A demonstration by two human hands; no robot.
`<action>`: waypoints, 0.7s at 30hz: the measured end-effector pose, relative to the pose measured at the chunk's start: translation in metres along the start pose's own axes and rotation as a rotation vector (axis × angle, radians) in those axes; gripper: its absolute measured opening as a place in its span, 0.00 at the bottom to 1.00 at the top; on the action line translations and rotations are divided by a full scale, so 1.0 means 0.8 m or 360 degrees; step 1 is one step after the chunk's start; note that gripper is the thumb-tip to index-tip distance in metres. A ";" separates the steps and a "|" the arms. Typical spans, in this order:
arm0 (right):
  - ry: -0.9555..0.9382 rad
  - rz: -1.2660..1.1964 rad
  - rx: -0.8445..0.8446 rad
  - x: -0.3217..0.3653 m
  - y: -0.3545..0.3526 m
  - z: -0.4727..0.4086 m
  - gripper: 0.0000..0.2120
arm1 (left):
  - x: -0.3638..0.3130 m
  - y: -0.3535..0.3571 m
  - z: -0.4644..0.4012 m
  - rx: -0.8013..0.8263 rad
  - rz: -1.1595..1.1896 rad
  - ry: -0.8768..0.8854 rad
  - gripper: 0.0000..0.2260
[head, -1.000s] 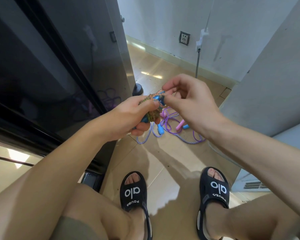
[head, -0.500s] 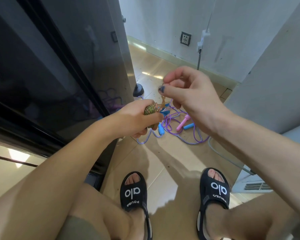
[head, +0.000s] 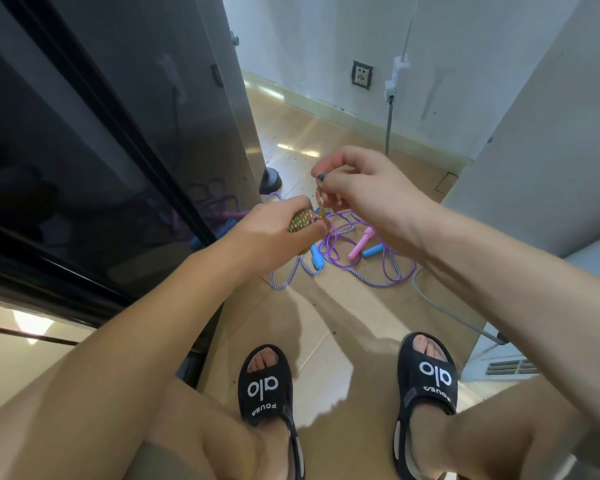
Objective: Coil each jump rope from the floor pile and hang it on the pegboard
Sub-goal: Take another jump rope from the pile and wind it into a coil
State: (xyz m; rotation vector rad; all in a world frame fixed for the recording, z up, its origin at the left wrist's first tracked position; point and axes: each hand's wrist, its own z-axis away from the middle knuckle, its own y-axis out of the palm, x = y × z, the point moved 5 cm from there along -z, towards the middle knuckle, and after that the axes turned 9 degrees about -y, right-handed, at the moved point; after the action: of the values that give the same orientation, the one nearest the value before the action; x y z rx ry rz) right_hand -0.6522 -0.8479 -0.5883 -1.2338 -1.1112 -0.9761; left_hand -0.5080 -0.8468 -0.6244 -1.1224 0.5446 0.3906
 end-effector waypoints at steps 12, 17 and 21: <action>-0.0069 0.0019 -0.0078 0.012 -0.007 -0.003 0.10 | -0.022 0.013 -0.019 -0.0225 -0.0049 -0.0045 0.11; -0.0074 -0.0008 -0.0218 0.001 -0.032 -0.009 0.08 | -0.029 0.024 -0.012 -0.0201 -0.0034 0.0069 0.16; -0.0117 0.0006 -0.0194 -0.001 -0.032 -0.008 0.09 | -0.030 0.019 -0.011 -0.0059 0.0374 0.0127 0.10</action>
State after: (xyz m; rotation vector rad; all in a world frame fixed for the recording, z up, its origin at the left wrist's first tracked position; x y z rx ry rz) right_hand -0.6763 -0.8571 -0.5841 -1.3791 -1.1194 -1.0151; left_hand -0.5381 -0.8496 -0.6242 -1.1164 0.7454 0.5628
